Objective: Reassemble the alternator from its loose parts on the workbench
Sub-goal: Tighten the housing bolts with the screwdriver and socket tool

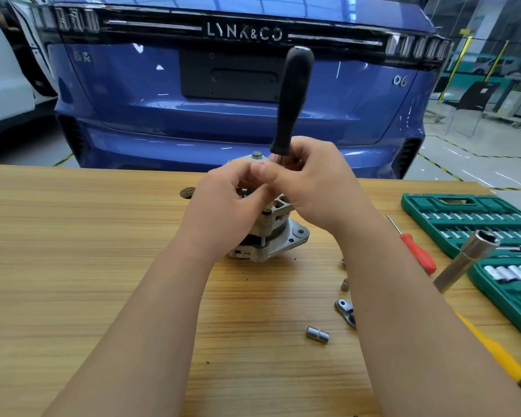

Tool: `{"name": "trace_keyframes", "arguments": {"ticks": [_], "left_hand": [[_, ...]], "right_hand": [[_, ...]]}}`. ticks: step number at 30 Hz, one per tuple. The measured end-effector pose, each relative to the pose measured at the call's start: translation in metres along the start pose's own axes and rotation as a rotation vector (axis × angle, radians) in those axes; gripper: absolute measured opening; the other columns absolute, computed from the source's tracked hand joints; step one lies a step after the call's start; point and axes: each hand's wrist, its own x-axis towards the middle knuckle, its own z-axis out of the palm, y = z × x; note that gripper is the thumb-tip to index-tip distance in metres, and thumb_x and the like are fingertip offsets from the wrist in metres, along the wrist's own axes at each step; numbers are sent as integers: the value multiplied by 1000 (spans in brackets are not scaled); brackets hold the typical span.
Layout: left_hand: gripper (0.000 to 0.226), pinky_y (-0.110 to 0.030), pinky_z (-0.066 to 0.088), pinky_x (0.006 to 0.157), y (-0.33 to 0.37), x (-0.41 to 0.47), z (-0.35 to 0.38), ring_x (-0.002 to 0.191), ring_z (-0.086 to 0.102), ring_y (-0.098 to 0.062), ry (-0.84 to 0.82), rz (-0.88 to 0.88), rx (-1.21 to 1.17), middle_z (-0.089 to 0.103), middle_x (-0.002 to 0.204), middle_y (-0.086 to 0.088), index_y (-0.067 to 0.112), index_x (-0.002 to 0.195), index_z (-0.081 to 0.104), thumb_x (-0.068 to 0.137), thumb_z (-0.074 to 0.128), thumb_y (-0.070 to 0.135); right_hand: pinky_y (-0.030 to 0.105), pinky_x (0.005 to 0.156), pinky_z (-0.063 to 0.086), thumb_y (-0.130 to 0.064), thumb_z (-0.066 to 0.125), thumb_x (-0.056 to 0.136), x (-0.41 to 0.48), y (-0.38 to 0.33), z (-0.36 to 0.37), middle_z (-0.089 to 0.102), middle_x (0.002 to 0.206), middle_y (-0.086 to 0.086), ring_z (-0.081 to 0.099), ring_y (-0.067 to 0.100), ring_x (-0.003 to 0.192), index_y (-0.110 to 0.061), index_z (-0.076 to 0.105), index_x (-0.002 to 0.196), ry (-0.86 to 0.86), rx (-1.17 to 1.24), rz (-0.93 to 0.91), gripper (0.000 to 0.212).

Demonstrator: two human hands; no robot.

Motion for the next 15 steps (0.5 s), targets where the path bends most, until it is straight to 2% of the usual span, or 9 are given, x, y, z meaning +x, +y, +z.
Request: {"name": "trace_keyframes", "arguments": {"ticks": [2,4,6,8,10,12,13,15], "left_hand": [[13,-18,47,70,-1,0,-4,86,62,-3,-54,12,0,67,84,17,31,102,69,94,60,26],[15,-20,48,72,-2,-1,-6,90,62,-4,-114,10,-23,68,88,16,30,105,69,95,58,28],[13,-19,49,69,-2,-1,-4,88,62,-4,-94,14,-12,67,87,15,33,100,66,88,63,34],[6,-20,49,64,-2,0,-3,79,62,-4,-15,-18,-37,66,80,13,31,93,66,87,67,31],[7,-23,49,63,-3,0,-4,77,62,-7,-15,-21,-30,67,77,12,28,94,70,92,63,26],[14,-32,52,67,-4,0,-6,79,62,-10,-77,-13,-5,68,80,9,27,99,71,96,56,27],[16,-33,52,68,-3,-1,-6,79,62,-10,-101,-8,-13,67,81,8,28,100,70,96,55,29],[12,-29,51,68,-1,-1,-5,80,61,-8,-95,8,-16,66,83,10,32,98,67,91,57,33]], "right_hand": [[11,61,48,-31,66,89,0,-1,-6,66,76,-7,59,3,72,-28,67,87,-55,40,-17,4],[11,58,47,-30,67,89,0,0,-4,66,72,-8,60,0,68,-24,68,83,-20,51,2,8],[17,54,51,-37,72,84,1,0,4,62,67,-7,59,3,63,-16,65,82,63,4,40,23],[26,58,53,-42,72,81,1,-1,6,59,68,-7,57,7,63,-15,64,85,55,-31,51,29],[24,63,52,-38,68,86,0,-2,1,61,74,-5,58,9,69,-23,66,88,-39,-33,21,16],[15,61,50,-29,65,89,0,-3,-4,63,70,-10,58,3,67,-23,67,87,-75,16,-5,6],[14,59,48,-28,66,89,0,-3,-3,61,66,-11,57,1,63,-20,67,85,-60,22,-4,9],[20,57,50,-33,71,85,0,-1,3,58,65,-10,56,4,61,-12,63,83,2,-5,24,23]]}}
